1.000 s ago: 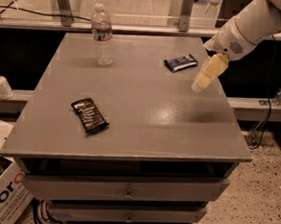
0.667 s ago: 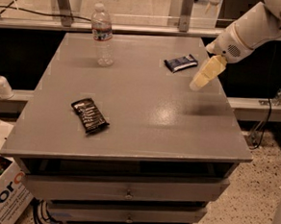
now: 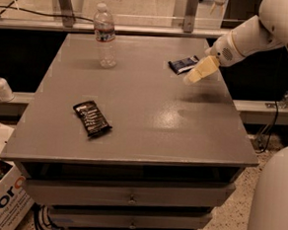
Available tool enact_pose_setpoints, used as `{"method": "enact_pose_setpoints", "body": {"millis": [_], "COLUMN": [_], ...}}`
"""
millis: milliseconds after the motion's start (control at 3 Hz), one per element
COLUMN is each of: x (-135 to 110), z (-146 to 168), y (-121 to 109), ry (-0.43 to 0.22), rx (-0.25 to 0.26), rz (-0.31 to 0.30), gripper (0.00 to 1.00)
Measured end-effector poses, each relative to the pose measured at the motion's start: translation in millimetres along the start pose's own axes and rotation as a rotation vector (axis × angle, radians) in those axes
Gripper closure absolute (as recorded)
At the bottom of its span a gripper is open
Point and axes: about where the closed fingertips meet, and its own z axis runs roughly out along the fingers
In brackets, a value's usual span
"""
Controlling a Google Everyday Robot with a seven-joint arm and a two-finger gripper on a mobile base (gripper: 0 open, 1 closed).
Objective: Pick rxbar blueberry
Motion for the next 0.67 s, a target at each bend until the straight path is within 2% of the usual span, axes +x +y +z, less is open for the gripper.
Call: {"method": "enact_pose_setpoints", "body": {"millis": [667], "x": [-25.4], "z": [29.9], "y": [-33.5], "ry": [-0.125], "rx": [0.079], "rz": [0.025], "gripper": [0.0]}}
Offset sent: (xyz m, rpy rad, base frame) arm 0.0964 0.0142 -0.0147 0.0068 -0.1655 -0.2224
